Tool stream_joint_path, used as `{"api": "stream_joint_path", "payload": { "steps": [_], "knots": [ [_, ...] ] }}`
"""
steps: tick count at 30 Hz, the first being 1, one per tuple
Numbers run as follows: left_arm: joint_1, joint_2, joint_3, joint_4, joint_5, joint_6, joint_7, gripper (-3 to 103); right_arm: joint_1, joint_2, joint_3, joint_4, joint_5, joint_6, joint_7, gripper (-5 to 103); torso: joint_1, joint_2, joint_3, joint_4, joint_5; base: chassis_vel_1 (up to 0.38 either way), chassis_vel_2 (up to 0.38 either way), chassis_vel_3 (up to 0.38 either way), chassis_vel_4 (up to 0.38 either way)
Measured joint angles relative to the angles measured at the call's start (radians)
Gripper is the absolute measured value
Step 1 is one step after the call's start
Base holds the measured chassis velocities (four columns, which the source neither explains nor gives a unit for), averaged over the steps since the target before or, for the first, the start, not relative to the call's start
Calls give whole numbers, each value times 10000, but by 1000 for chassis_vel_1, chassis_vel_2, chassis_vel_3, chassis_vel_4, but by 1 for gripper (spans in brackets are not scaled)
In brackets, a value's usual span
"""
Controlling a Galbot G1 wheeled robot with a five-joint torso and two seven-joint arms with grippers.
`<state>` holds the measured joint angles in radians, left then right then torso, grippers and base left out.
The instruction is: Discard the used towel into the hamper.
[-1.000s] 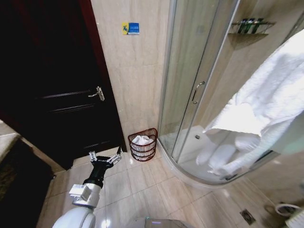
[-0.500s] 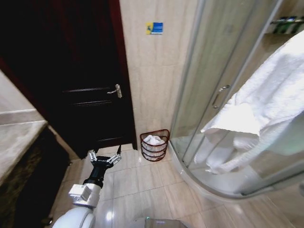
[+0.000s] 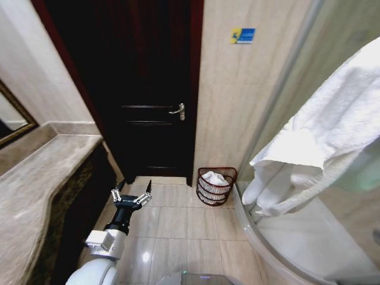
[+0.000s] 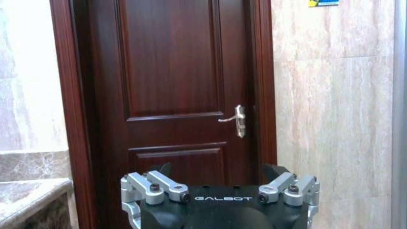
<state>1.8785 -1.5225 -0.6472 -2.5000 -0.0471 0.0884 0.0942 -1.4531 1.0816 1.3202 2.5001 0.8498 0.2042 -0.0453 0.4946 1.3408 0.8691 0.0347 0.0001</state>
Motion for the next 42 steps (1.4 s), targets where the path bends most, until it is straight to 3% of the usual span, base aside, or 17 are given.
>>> {"api": "stream_joint_path", "payload": {
  "steps": [42],
  "knots": [
    [0, 0, 0, 0, 0, 0, 0, 93, -135, 319, -479, -1, -209, 103, -152, 20, -7, -11, -7, 1, -3, 47, 50, -46, -44]
  ]
}}
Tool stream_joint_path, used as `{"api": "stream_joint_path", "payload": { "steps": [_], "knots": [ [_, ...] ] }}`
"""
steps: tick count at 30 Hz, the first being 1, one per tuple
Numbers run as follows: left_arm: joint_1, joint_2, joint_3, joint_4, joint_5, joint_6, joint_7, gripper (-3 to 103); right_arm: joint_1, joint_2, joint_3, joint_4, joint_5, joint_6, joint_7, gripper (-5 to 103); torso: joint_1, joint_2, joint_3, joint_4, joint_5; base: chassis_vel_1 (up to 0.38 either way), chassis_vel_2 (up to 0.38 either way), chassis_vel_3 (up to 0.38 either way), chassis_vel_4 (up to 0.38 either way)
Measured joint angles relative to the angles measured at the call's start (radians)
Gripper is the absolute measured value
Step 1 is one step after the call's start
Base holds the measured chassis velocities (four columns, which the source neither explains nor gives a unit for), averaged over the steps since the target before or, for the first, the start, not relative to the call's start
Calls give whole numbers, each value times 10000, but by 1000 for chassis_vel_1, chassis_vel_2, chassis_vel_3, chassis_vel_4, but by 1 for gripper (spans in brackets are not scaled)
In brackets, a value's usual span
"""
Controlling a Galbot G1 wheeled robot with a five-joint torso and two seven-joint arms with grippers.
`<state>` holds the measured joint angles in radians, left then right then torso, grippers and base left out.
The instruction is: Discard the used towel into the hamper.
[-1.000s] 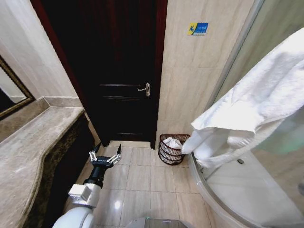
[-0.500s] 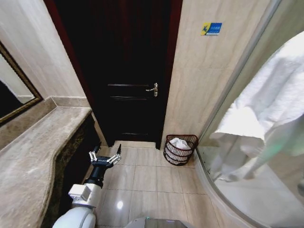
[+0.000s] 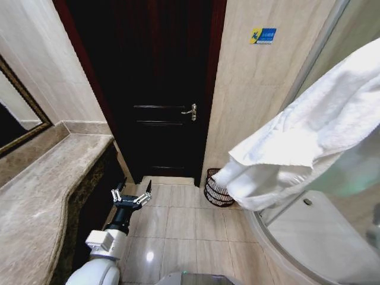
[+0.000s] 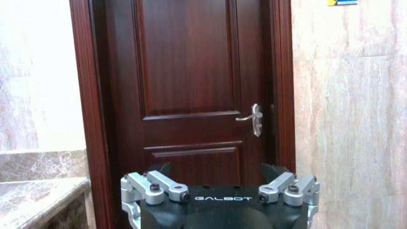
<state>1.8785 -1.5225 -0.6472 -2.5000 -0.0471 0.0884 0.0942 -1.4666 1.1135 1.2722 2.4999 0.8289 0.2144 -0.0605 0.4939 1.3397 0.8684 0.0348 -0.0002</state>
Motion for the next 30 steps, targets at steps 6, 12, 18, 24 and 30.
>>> {"api": "stream_joint_path", "payload": {
  "steps": [6, 12, 18, 24, 30],
  "knots": [
    [0, 0, 0, 0, 0, 0, 0, 93, -43, 110, -346, -2, -305, 69, -25, 20, 28, 63, 35, 0, 3, 0, 0, 0, 0],
    [0, 0, 0, 0, 0, 0, 0, 93, -100, 204, -492, -2, -453, 86, -25, 20, 197, 428, 229, -1, 2, 0, 0, 0, 0],
    [0, 0, 0, 0, 0, 0, 0, 93, -160, 332, -789, -1, -745, 133, -29, 20, 380, 828, 447, 0, 1, 0, 0, 0, 0],
    [0, 0, 0, 0, 0, 0, 0, 93, -287, 493, -1217, -1, -1061, 225, 58, 20, 454, 990, 535, -1, 2, 0, 0, 0, 0],
    [0, 0, 0, 0, 0, 0, 0, 93, -439, 724, -1580, -1, -1493, 289, 312, 20, 459, 1002, 543, -1, 3, 0, 0, 0, 0]
  ]
}}
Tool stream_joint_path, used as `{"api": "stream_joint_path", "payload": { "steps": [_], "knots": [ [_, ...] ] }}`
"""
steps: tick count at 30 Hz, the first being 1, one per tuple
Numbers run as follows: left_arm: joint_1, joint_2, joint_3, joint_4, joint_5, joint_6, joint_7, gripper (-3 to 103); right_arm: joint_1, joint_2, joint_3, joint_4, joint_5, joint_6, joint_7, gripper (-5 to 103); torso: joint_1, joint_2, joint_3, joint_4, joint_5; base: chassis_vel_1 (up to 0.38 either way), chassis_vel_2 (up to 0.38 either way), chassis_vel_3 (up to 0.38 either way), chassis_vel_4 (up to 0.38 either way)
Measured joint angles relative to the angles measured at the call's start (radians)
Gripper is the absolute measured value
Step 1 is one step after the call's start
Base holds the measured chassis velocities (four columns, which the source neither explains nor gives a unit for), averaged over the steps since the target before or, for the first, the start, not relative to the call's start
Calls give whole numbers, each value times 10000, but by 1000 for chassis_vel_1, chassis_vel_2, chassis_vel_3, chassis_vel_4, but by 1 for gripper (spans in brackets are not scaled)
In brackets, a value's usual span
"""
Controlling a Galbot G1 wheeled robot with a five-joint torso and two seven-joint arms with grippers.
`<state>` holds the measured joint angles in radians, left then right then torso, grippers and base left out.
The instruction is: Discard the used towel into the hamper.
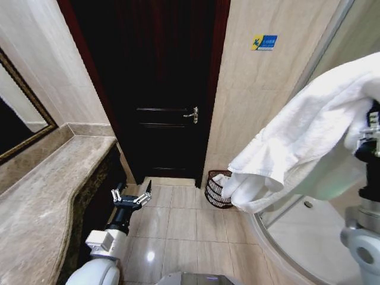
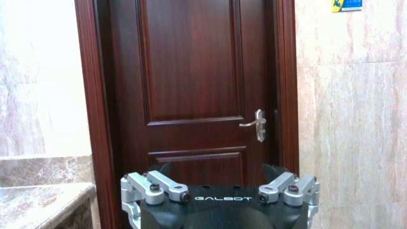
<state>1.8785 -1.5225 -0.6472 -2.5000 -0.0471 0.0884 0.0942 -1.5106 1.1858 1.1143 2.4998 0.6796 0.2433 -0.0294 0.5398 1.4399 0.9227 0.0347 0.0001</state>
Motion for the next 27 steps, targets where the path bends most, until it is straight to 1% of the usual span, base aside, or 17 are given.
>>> {"api": "stream_joint_path", "payload": {
  "steps": [5, 9, 13, 14, 16, 17, 19, 20, 22, 23, 25, 26, 27],
  "knots": [
    [0, 0, 0, 0, 0, 0, 0, 93, -65, 84, -93, 1, -248, -101, -41, 20, -4, -9, -6, -1, -1, 0, 0, 0, 0],
    [0, 0, 0, 0, 0, 0, 0, 93, -67, 222, -421, 1, -533, -80, -64, 20, -12, -20, -13, 0, -1, 0, 0, 0, 0],
    [0, 0, 0, 0, 0, 0, 0, 93, -107, 484, -909, -1, -1054, 112, -51, 20, -20, -36, -22, 0, -1, -79, 90, 78, -77],
    [0, 0, 0, 0, 0, 0, 0, 93, -107, 484, -909, -1, -1054, 112, -51, 20, -20, -36, -22, 0, -1, -106, 109, 124, -121],
    [1, 0, 0, -1, 0, 0, 0, 93, -162, 594, -1076, -15, -1208, 212, -5, 20, -20, -43, -23, 3, 1, -164, 175, 138, -161],
    [0, 0, 0, 0, 0, 0, 0, 93, -188, 647, -1115, -23, -1252, 246, 2, 20, -21, -46, -25, -1, -3, -182, 176, 199, -190],
    [0, 0, 0, 0, 0, 0, 0, 93, -212, 701, -1141, -47, -1298, 311, 21, 20, -20, -50, -26, 0, -5, -183, 191, 199, -202],
    [1, 0, 0, 0, 0, 0, 0, 93, -230, 729, -1150, -70, -1326, 358, 74, 20, -19, -55, -25, 4, 5, -183, 233, 226, -213],
    [0, 0, 0, 0, 0, 0, 0, 93, -244, 744, -1151, -74, -1341, 393, 137, 20, -21, -56, -27, 2, 5, -207, 233, 234, -221],
    [-1, 1, 0, 0, -1, 0, 0, 93, -249, 776, -1148, -72, -1361, 471, 261, 20, -21, -59, -29, -1, -12, -262, 230, 242, -233],
    [-1, 0, 0, 0, 0, 0, 0, 93, -261, 807, -1132, -69, -1373, 499, 314, 20, -20, -60, -30, -1, -8, -262, 247, 236, -233],
    [0, 0, 0, 0, 0, 0, 0, 93, -300, 868, -1115, -73, -1387, 509, 336, 20, -14, -65, -28, 2, 8, -165, 247, 144, -170],
    [-2, 1, 0, 0, 0, 0, 0, 93, -347, 927, -1121, -119, -1420, 522, 327, 20, -11, -71, -27, -3, 0, -112, 142, 144, -58]
  ]
}}
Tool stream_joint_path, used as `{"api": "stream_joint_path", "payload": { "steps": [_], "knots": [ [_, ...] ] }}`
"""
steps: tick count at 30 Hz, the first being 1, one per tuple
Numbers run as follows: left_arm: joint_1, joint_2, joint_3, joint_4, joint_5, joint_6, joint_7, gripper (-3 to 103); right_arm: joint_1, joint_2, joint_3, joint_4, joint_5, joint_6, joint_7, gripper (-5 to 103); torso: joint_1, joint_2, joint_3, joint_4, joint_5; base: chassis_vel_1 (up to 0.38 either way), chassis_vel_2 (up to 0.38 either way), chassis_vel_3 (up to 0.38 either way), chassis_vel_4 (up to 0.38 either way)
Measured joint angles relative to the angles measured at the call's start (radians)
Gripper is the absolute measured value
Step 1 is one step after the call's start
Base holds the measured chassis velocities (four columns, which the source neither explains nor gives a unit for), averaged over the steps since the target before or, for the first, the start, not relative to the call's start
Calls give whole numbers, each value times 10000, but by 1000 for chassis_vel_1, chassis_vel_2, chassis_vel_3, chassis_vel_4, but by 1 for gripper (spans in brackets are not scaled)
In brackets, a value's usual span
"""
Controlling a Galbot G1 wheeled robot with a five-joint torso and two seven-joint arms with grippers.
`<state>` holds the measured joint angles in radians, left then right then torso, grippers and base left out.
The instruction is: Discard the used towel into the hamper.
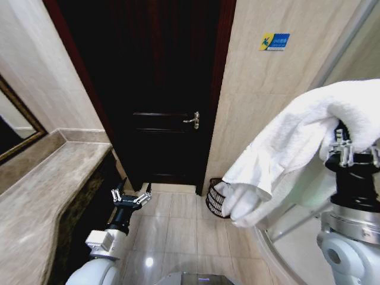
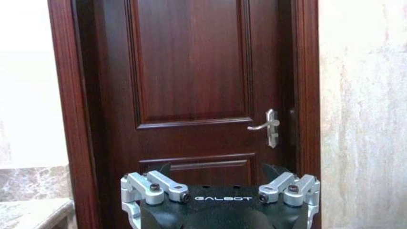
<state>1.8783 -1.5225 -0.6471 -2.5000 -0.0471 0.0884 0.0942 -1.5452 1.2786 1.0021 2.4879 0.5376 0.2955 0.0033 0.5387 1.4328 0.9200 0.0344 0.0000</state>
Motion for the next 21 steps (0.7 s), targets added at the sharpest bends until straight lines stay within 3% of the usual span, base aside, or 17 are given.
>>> {"api": "stream_joint_path", "payload": {
  "steps": [4, 12, 21],
  "knots": [
    [2, -2, 0, 0, 0, 0, 0, 93, 6, 106, -304, -543, -188, 195, -121, 20, -17, 1, -8, 13, 1, -65, 98, -9, -31],
    [4, -1, 0, 0, 0, 0, 0, 93, 247, 227, -1067, -2500, -566, 976, -328, 20, -32, 3, -15, 0, 5, 16, -43, -32, 23],
    [2, -2, 0, 0, 0, 0, 0, 93, 602, 107, -1202, -3428, -557, 1168, -432, 20, -22, -8, -13, 4, -2, 0, 0, 0, 0]
  ]
}}
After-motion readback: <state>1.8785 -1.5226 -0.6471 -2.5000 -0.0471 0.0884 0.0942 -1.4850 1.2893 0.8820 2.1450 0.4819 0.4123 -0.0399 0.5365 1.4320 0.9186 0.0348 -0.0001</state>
